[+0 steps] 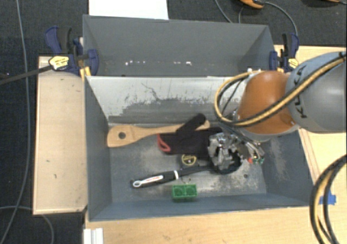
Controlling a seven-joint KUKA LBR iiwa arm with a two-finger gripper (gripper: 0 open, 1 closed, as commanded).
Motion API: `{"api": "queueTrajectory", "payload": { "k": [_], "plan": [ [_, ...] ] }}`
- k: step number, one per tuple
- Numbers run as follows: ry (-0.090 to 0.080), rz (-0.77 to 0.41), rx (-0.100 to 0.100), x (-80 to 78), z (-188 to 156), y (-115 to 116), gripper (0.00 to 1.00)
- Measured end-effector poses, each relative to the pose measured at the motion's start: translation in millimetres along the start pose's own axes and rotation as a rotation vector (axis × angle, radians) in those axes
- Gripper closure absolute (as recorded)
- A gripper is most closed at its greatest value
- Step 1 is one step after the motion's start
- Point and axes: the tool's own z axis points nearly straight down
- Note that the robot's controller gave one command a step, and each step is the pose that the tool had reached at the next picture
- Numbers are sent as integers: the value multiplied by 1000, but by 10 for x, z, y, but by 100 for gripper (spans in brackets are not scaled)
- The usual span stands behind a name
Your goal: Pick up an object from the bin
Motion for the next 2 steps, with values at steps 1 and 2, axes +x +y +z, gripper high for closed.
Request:
{"api": "queueTrajectory", "payload": {
  "k": [1, 2],
  "plan": [
    [0, 0, 0, 0, 0, 0, 100],
    [4, 16, -1, 112, -958, -42, 100]
  ]
}}
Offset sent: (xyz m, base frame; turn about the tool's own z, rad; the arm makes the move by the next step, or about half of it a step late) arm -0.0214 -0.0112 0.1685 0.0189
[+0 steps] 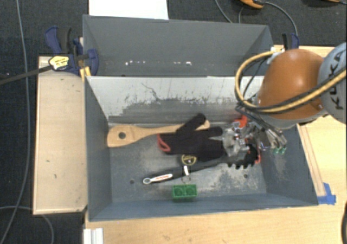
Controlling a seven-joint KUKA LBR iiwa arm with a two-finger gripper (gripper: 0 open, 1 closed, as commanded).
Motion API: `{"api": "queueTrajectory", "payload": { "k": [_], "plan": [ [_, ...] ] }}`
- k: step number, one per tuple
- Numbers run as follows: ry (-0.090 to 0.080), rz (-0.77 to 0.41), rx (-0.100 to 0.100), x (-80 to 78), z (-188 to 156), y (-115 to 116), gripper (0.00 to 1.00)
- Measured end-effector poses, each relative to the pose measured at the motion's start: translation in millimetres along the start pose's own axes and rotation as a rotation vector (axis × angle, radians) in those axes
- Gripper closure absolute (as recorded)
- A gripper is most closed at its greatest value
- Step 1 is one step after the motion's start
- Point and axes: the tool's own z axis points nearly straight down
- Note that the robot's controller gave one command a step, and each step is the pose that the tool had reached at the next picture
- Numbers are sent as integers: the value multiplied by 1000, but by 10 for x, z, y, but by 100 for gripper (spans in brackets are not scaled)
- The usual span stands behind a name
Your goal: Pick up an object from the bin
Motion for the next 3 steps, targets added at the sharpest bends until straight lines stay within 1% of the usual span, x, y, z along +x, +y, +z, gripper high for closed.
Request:
{"api": "queueTrajectory", "payload": {
  "k": [1, 2, 3],
  "plan": [
    [-2, 0, 1, 8, -366, -8, 100],
    [-9, -49, 2, 36, -610, 47, 100],
    [-8, -231, 3, -2, -739, 79, 100]
  ]
}}
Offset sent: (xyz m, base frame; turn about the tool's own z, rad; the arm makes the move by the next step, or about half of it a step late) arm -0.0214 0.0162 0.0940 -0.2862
